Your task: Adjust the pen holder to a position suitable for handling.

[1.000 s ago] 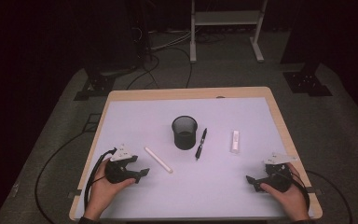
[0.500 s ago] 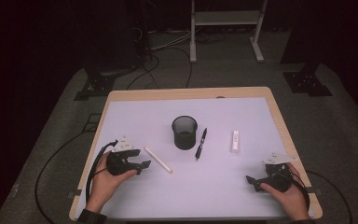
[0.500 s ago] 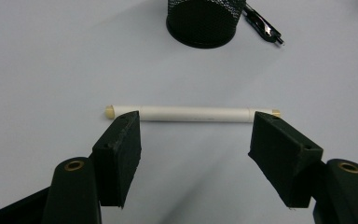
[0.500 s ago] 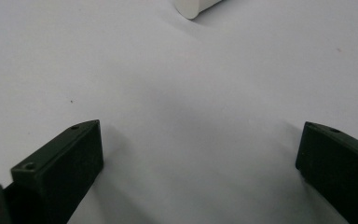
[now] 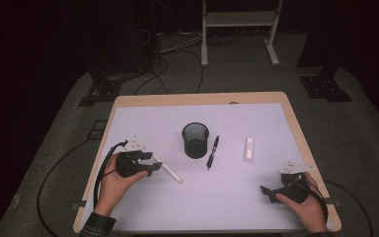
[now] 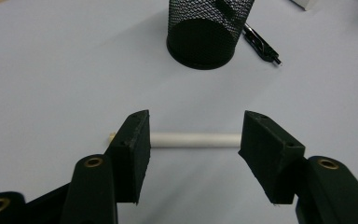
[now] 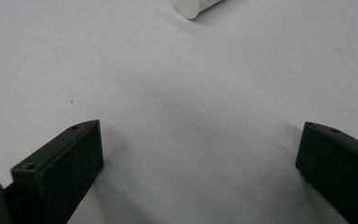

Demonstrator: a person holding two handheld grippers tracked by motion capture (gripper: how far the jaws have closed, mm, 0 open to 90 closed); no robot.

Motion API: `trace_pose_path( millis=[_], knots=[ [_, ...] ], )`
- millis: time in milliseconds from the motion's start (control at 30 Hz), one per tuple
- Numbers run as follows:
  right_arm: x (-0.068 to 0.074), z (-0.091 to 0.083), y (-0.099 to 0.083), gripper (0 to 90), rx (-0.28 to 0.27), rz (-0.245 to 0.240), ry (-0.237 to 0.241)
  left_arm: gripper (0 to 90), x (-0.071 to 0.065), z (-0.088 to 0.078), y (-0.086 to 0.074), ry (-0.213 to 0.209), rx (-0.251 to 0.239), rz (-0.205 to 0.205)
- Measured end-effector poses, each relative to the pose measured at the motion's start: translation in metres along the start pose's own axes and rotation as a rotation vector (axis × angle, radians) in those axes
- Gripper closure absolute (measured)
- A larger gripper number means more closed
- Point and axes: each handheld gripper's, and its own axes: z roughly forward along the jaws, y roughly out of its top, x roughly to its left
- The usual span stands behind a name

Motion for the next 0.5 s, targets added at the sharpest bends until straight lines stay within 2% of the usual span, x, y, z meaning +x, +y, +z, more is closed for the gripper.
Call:
trace_pose_path(
  millis=[500],
  knots=[
    [0.0, 0.0, 0.0, 0.0, 0.0, 0.002, 0.0, 48.3, 0.008, 0.006, 0.027, -0.005, 0.014, 0.014]
  ],
)
